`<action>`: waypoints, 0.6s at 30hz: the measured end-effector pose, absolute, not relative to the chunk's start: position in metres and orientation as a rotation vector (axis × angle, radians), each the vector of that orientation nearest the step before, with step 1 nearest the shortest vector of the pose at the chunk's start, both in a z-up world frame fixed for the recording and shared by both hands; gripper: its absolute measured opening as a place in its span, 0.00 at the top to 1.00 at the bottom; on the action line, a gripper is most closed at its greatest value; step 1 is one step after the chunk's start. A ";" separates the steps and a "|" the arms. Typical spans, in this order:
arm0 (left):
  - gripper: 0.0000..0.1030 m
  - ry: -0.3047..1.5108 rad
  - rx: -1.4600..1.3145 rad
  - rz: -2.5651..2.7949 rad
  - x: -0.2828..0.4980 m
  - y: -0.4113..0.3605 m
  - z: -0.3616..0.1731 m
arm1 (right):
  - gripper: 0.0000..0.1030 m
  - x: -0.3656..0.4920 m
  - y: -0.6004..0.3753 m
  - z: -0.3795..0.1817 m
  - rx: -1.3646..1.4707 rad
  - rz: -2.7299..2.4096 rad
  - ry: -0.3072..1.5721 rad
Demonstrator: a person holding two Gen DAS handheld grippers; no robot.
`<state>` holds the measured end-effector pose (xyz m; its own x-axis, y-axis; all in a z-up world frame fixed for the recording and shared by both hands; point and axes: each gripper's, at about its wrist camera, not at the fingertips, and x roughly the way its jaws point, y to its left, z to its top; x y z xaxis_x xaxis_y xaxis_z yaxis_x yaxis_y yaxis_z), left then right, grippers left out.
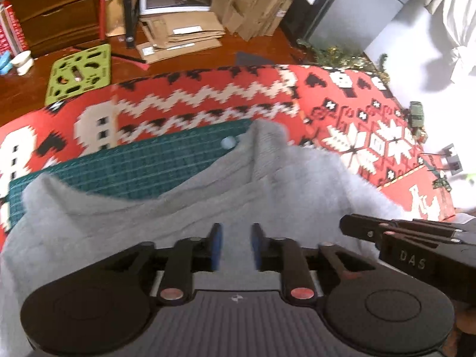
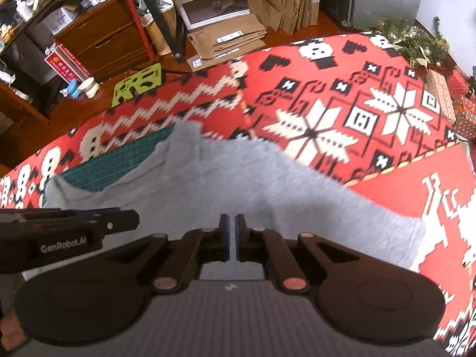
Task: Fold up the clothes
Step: 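Open both grippers to release the hem and hover above the shirt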
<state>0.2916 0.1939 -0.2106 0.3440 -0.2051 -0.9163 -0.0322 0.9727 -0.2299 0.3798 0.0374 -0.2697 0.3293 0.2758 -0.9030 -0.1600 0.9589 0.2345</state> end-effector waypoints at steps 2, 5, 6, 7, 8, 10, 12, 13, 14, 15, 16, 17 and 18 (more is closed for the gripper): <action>0.61 1.213 -0.211 -0.085 0.280 0.205 -0.209 | 0.85 0.373 0.048 -0.268 0.099 0.303 1.202; 0.50 1.216 -0.212 -0.043 0.263 0.224 -0.207 | 0.77 0.364 0.065 -0.266 0.067 0.356 1.212; 0.46 1.217 -0.219 -0.028 0.257 0.231 -0.208 | 0.68 0.361 0.072 -0.265 0.047 0.369 1.220; 0.39 1.219 -0.226 -0.014 0.251 0.238 -0.208 | 0.62 0.357 0.078 -0.265 0.029 0.383 1.224; 0.37 1.220 -0.233 0.001 0.245 0.245 -0.208 | 0.60 0.353 0.084 -0.264 0.017 0.394 1.225; 0.33 1.224 -0.227 0.020 0.235 0.256 -0.209 | 0.50 0.348 0.094 -0.264 -0.009 0.406 1.226; 0.29 1.223 -0.213 0.045 0.226 0.266 -0.211 | 0.42 0.343 0.105 -0.264 -0.035 0.420 1.226; 0.27 1.219 -0.207 0.059 0.222 0.271 -0.211 | 0.41 0.341 0.111 -0.264 -0.049 0.428 1.224; 0.27 1.212 -0.204 0.081 0.219 0.276 -0.211 | 0.41 0.339 0.115 -0.264 -0.056 0.440 1.221; 0.27 1.204 -0.201 0.104 0.215 0.282 -0.211 | 0.41 0.337 0.121 -0.262 -0.061 0.455 1.214; 0.27 1.196 -0.201 0.120 0.211 0.287 -0.211 | 0.42 0.336 0.126 -0.261 -0.066 0.468 1.206; 0.32 1.185 -0.199 0.135 0.208 0.292 -0.210 | 0.42 0.336 0.131 -0.260 -0.071 0.481 1.199; 0.35 1.169 -0.194 0.152 0.205 0.298 -0.209 | 0.42 0.335 0.137 -0.259 -0.076 0.492 1.193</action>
